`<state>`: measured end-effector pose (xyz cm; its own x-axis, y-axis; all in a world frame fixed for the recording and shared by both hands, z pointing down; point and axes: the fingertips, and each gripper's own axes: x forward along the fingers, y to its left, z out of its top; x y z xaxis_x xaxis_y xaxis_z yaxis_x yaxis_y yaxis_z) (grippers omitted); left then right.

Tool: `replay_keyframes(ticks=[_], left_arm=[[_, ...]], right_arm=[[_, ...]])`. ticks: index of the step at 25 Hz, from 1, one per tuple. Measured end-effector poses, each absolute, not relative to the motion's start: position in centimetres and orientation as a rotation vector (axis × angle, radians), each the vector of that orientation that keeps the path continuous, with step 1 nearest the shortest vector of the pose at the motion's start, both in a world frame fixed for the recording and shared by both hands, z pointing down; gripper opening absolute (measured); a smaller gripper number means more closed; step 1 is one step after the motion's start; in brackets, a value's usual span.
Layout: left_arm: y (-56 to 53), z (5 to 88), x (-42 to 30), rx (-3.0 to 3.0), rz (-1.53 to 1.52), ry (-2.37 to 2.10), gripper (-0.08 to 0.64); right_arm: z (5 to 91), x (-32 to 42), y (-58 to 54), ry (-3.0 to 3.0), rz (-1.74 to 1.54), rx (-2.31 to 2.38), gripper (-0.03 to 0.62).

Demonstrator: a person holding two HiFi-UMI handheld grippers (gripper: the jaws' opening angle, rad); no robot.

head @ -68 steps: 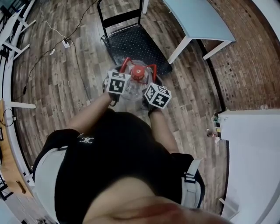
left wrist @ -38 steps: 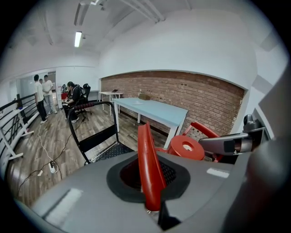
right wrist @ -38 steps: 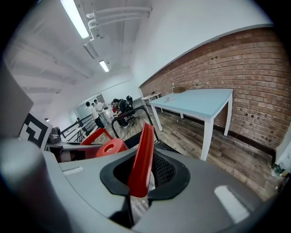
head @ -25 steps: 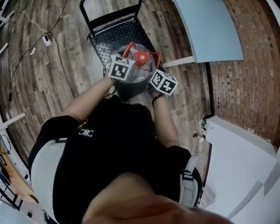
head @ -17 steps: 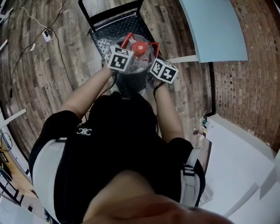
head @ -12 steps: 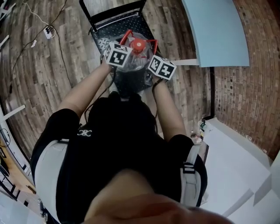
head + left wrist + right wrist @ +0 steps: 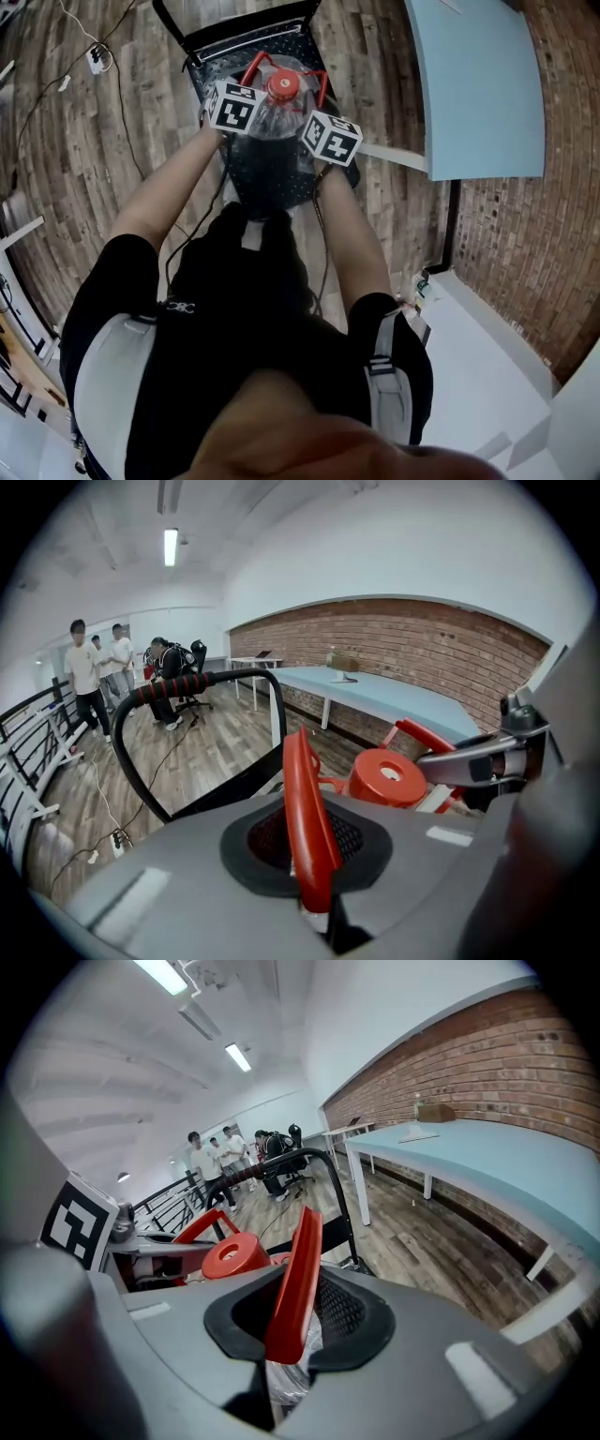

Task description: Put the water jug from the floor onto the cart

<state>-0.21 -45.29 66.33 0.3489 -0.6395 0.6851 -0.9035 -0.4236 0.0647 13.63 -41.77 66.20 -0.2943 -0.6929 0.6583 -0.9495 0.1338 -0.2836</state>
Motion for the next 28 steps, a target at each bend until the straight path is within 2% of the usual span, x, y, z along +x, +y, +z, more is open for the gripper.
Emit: replay_keyframes(ticks=[10,18,22,28], left_arm=[[-52.6,74.2,-2.0,2.211,0.889,-1.377,0.006],[-55.2,78.6,-3.3,2.199,0.890,-1.406,0.014],[-56.1,79.1,-4.5,2.189,0.878,-1.426,0.014],[-56.2,78.5,-4.6,2.192,0.813,-1.388,0.059]], right_arm=[[73.5,12.2,-49.5,-2.085,0.726,1.537,0.077],[77.2,10.9,-52.0,-2.051,0.738,1.605,0.074],[77.8,10.4,-52.4,-2.096,0.764,1.586,0.089],[77.7,9.7,-52.4,-2.079,0.792,1.590,0.118]])
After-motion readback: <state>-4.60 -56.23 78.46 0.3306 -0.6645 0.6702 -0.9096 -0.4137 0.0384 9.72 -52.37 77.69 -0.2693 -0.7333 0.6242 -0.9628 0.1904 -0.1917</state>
